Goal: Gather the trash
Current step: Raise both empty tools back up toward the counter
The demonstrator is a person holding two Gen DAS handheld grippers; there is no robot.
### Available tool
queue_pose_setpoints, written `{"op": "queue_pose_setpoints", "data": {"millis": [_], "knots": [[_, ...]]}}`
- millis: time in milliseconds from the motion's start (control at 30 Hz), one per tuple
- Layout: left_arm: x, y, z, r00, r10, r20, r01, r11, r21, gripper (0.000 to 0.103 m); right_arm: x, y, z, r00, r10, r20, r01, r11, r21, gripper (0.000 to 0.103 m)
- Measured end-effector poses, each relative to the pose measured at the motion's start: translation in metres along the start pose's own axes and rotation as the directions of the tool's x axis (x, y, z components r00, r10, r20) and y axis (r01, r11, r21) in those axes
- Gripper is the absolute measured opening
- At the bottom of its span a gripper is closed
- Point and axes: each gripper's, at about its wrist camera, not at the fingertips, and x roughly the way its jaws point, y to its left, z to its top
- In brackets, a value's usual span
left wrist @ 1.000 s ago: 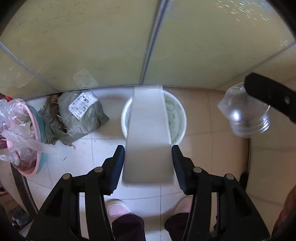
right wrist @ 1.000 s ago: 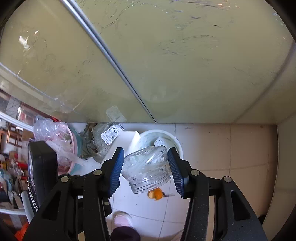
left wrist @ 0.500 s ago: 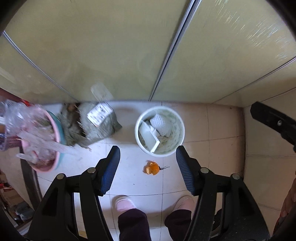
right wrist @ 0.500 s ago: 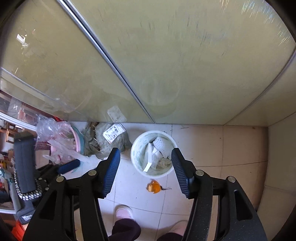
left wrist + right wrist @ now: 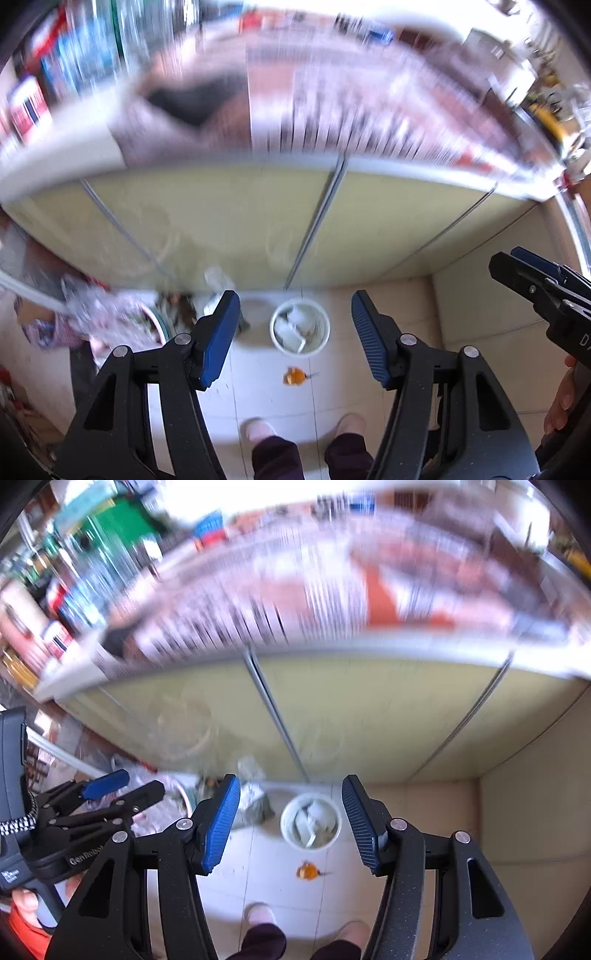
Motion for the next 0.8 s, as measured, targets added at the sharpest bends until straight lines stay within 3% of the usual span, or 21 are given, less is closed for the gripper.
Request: {"op": "queue_pose_setpoints", "data": {"millis": [133, 267, 367, 533, 700, 800], "knots": [[-0.068, 0.003, 0.027, 0.995, -0.035, 0.089, 0.031, 0.998, 0.046, 0.062, -0.06, 0.015, 0.019, 0.993, -0.061, 0.106, 0.059, 0.998, 0.024, 0.054], [-0.121, 0.01, 0.051, 0.981, -0.048, 0.189, 0.033, 0.996, 0.082, 0.066, -0.111, 0.029, 0.034, 0.969, -0.114, 0.218, 0.103, 0.993, 0.061, 0.055], [-0.146, 0.014, 0.065, 0.968, -0.053, 0.245, 0.03, 0.995, 0.098, 0.068, -0.137, 0.038, 0.046, 0.944, -0.152, 0.293, 0.131, 0.987, 0.089, 0.066], [-0.173, 0.012, 0.094, 0.952, -0.065, 0.299, 0.037, 0.994, 0.1, 0.071, -0.17, 0.04, 0.067, 0.911, -0.185, 0.368, 0.151, 0.981, 0.12, 0.072], [-0.188, 0.004, 0.121, 0.929, -0.071, 0.362, 0.034, 0.994, 0.108, 0.092, -0.182, 0.032, 0.091, 0.867, -0.236, 0.438, 0.196, 0.971, 0.133, 0.081], [-0.181, -0.006, 0.143, 0.925, -0.064, 0.375, 0.025, 0.994, 0.109, 0.094, -0.183, 0.021, 0.105, 0.842, -0.256, 0.476, 0.218, 0.967, 0.135, 0.091]]}}
